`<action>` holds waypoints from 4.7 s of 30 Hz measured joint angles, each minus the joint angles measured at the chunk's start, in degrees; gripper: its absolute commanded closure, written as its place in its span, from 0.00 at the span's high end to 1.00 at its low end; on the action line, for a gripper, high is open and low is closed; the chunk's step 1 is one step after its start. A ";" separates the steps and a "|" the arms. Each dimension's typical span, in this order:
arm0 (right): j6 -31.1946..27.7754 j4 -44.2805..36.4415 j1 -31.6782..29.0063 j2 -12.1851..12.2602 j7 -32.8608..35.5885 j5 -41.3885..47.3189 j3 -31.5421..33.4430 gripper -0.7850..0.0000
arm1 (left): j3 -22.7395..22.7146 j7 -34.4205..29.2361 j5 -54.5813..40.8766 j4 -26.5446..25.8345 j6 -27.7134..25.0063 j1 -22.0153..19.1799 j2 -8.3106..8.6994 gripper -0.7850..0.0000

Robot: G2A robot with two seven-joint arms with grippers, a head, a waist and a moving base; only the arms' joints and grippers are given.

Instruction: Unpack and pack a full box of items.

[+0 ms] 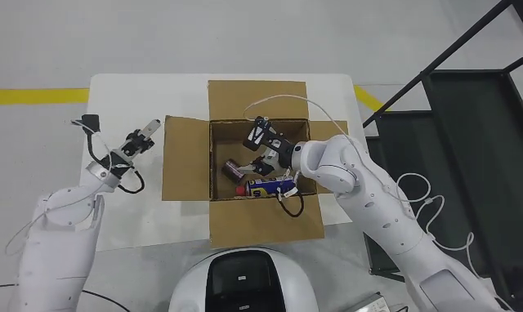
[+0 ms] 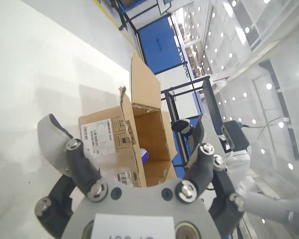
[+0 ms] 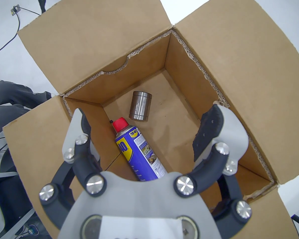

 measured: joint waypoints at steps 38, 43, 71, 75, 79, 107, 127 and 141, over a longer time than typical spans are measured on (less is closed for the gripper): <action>0.00 0.00 0.00 0.00 0.00 0.00 0.00 1.00 | -3.41 -2.38 -8.27 -3.84 -1.48 3.56 0.44 1.00; 0.00 0.00 0.00 0.00 0.00 0.00 0.00 1.00 | -3.41 -2.38 -8.27 -3.84 -1.48 3.56 0.44 1.00; -1.96 2.65 1.87 -0.42 0.47 1.14 -1.99 1.00 | -3.41 -2.38 -8.27 -3.84 -1.48 3.56 0.44 1.00; -4.71 8.88 7.43 -1.73 3.22 0.73 -7.21 1.00 | -3.41 -2.38 -8.27 -3.84 -1.48 3.56 0.44 1.00; -6.01 16.64 12.50 -3.65 0.56 2.99 -12.32 1.00 | -3.41 -2.38 -8.27 -3.84 -1.48 3.56 0.44 1.00; -0.60 49.73 24.68 -14.24 -7.34 4.23 -27.73 0.76 | -3.41 -2.38 -8.27 -3.84 -1.48 3.56 0.44 1.00; -0.99 57.24 26.71 -17.06 -7.38 3.95 -28.02 0.00 | -3.41 -2.38 -8.27 -3.84 -1.48 3.56 0.44 1.00; -5.95 42.42 22.05 -11.74 -4.60 0.68 -19.77 0.00 | -3.41 -2.38 -8.27 -3.84 -1.48 3.56 0.44 1.00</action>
